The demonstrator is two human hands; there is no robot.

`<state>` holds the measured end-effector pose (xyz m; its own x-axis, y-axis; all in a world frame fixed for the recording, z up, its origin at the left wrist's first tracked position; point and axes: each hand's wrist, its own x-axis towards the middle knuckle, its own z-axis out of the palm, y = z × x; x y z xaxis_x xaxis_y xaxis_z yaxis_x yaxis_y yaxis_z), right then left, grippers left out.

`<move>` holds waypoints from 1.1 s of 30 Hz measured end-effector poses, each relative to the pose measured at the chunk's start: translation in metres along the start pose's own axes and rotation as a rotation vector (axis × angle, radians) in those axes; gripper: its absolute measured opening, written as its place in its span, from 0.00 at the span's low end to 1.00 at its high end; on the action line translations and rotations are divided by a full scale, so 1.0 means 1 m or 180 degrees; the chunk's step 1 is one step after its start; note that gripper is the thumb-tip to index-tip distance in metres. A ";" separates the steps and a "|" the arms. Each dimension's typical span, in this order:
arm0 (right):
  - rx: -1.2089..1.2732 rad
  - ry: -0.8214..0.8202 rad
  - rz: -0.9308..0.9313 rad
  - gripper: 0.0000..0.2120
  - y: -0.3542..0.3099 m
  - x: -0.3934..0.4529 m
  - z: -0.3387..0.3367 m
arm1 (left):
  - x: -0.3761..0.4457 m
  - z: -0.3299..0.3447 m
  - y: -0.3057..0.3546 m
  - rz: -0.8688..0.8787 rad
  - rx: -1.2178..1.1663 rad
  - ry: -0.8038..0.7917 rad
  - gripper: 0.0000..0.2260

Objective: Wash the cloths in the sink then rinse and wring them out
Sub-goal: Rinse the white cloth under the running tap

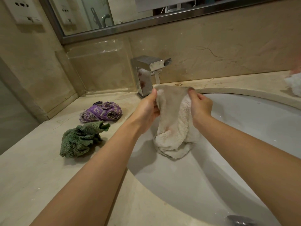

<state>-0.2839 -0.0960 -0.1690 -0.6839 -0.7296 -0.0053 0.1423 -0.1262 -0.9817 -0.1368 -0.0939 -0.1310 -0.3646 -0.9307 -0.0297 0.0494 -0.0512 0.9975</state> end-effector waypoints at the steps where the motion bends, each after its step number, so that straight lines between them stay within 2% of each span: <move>1: -0.0012 -0.0042 -0.0001 0.17 0.000 0.000 0.000 | 0.001 -0.001 0.000 0.0017 -0.0054 0.0098 0.19; 6: -0.0084 -0.0240 -0.0027 0.15 -0.001 -0.001 0.002 | 0.004 -0.006 0.000 -0.0078 -0.0164 0.0605 0.21; 14: -0.0076 -0.0356 0.0007 0.11 -0.003 0.006 0.006 | 0.006 -0.008 0.001 -0.0092 -0.0124 0.0864 0.23; 19: -0.0025 -0.0669 0.0062 0.20 -0.002 0.006 0.009 | 0.011 -0.015 -0.002 -0.0002 -0.0173 0.1228 0.22; 21: -0.0074 -0.0878 0.0091 0.15 -0.003 0.002 0.012 | 0.009 -0.015 0.000 -0.0028 -0.0172 0.1108 0.24; 23: -0.0085 -0.1022 0.0070 0.10 -0.004 -0.003 0.015 | 0.006 -0.014 0.000 -0.0134 0.0196 0.0789 0.29; 24: -0.0083 -0.1076 0.0020 0.10 -0.005 -0.004 0.017 | 0.004 -0.013 -0.001 -0.0154 0.0411 0.0684 0.29; 26: -0.0157 -0.1156 -0.0050 0.08 -0.006 -0.007 0.021 | 0.002 -0.012 -0.006 -0.0114 0.0720 0.0610 0.16; 28: -0.0267 -0.1198 -0.0158 0.05 -0.007 -0.009 0.022 | 0.002 -0.013 -0.010 -0.0034 0.0805 0.0769 0.08; 33: -0.0885 -0.1083 -0.0648 0.12 -0.007 -0.009 0.017 | 0.004 -0.013 -0.006 0.0114 0.0646 0.1091 0.05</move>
<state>-0.2662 -0.1001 -0.1589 -0.3985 -0.8930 0.2091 -0.1986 -0.1386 -0.9702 -0.1263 -0.1020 -0.1376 -0.0330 -0.9993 0.0197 -0.1409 0.0241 0.9897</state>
